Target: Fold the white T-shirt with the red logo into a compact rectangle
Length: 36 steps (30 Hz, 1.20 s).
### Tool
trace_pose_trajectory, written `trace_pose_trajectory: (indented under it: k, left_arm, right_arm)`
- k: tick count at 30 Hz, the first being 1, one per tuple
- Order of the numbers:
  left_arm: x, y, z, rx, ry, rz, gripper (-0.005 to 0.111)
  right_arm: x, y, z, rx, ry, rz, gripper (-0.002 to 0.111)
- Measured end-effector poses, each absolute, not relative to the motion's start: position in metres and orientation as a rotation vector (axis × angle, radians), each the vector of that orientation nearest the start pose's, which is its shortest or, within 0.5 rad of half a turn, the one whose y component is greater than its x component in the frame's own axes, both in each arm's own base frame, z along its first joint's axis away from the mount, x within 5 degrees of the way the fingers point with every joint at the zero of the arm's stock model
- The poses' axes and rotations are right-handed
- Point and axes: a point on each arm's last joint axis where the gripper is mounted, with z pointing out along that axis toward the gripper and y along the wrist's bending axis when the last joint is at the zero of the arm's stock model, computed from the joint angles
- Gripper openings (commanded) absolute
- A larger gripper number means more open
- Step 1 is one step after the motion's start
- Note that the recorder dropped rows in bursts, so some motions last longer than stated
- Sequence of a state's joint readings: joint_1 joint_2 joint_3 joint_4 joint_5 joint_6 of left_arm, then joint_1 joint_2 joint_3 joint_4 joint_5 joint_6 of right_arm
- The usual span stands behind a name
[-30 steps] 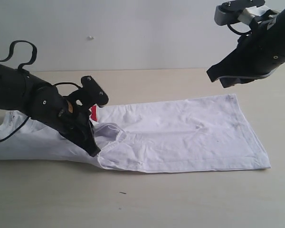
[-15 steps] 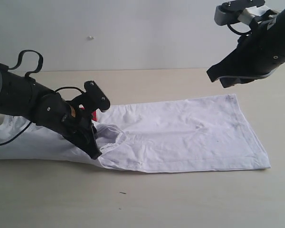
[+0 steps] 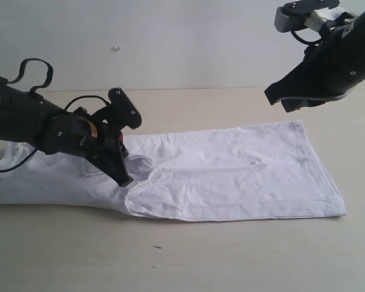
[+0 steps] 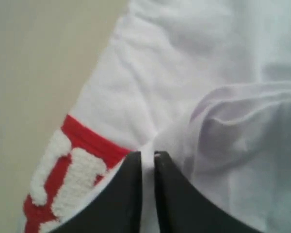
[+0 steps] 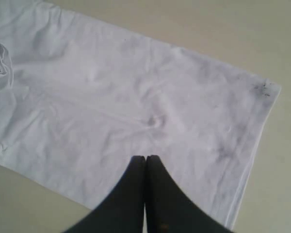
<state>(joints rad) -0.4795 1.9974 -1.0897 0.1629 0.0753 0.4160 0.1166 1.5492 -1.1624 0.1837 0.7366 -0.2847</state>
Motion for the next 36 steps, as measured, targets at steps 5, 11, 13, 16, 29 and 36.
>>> trace_pose_trajectory:
  k: [5,11,13,16,29,36]
  left_arm:
    - [0.367,-0.188,0.142,1.245,2.041,0.083,0.012]
    - [0.37,-0.187,0.15,1.28,2.112,0.109,0.03]
    - [0.367,-0.182,0.148,1.365,2.147,0.151,0.042]
    - [0.362,-0.175,0.146,1.457,2.201,0.2,0.052]
    - [0.352,-0.168,0.133,1.576,2.239,0.229,0.052]
    - [0.353,-0.169,0.129,1.577,2.221,0.223,0.052]
  right_arm:
    - [0.322,0.049,0.276,-0.385,2.563,0.148,0.0]
    - [0.322,0.049,0.276,-0.384,2.563,0.15,0.0]
    - [0.322,0.049,0.276,-0.383,2.561,0.15,0.0]
    - [0.322,0.049,0.276,-0.382,2.559,0.151,0.0]
    - [0.322,0.05,0.276,-0.372,2.561,0.168,0.0]
    - [0.322,0.05,0.276,-0.372,2.561,0.168,0.0]
